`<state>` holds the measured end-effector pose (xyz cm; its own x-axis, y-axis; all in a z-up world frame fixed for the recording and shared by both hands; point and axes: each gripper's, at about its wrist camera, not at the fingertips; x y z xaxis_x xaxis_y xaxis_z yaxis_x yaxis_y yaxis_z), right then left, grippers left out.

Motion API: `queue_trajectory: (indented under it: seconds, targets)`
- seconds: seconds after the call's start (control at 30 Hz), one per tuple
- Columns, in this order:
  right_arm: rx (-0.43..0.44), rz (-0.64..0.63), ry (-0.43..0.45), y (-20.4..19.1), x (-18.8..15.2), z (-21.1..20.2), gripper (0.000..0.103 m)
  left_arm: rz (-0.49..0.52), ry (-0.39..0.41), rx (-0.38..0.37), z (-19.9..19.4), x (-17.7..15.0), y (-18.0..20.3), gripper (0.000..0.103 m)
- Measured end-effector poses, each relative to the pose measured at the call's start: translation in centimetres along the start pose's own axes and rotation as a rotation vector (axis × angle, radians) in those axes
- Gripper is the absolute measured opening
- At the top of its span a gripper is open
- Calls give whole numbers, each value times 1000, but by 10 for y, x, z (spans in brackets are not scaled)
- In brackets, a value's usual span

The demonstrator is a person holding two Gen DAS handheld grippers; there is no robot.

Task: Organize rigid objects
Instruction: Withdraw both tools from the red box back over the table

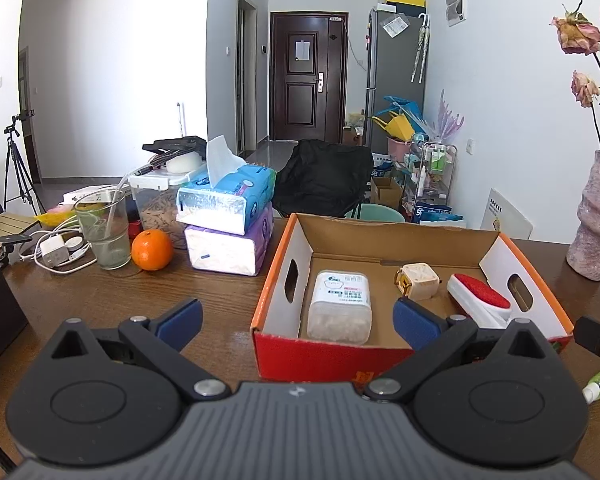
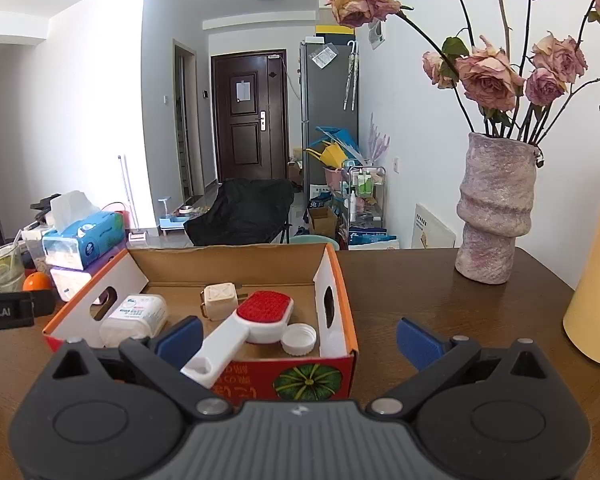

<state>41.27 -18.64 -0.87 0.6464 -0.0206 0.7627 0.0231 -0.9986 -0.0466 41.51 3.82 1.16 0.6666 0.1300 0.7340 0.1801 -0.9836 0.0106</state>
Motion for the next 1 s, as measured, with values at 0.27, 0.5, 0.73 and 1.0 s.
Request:
queue_trajectory:
  seconds: [0.27,0.5,0.73,1.0]
  targets:
    - [-9,-3,9,5,-21,-25,103,3,-20,-7,-17,-20,-3,103]
    - [-32,-3,-12,17,-43,-39,103,-10,-52,-14,-23,-42,-6,103]
    - [-58,-3,-38,32,-69,-50,103,-3,-86,-25,-24,-68,-6,103]
    - [-96,-7,-65,51,-96,-56,103,10,-115,-26,-25,-94,-1,103]
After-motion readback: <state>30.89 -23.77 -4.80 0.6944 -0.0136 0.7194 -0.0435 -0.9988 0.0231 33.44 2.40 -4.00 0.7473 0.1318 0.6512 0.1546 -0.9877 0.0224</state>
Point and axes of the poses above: each gripper's, at about its wrist camera, not at the fingertips, and z roughly the way its jaws point, y to its right, x to its top, and after that the axes turned 13 degrees about -y, right-handed
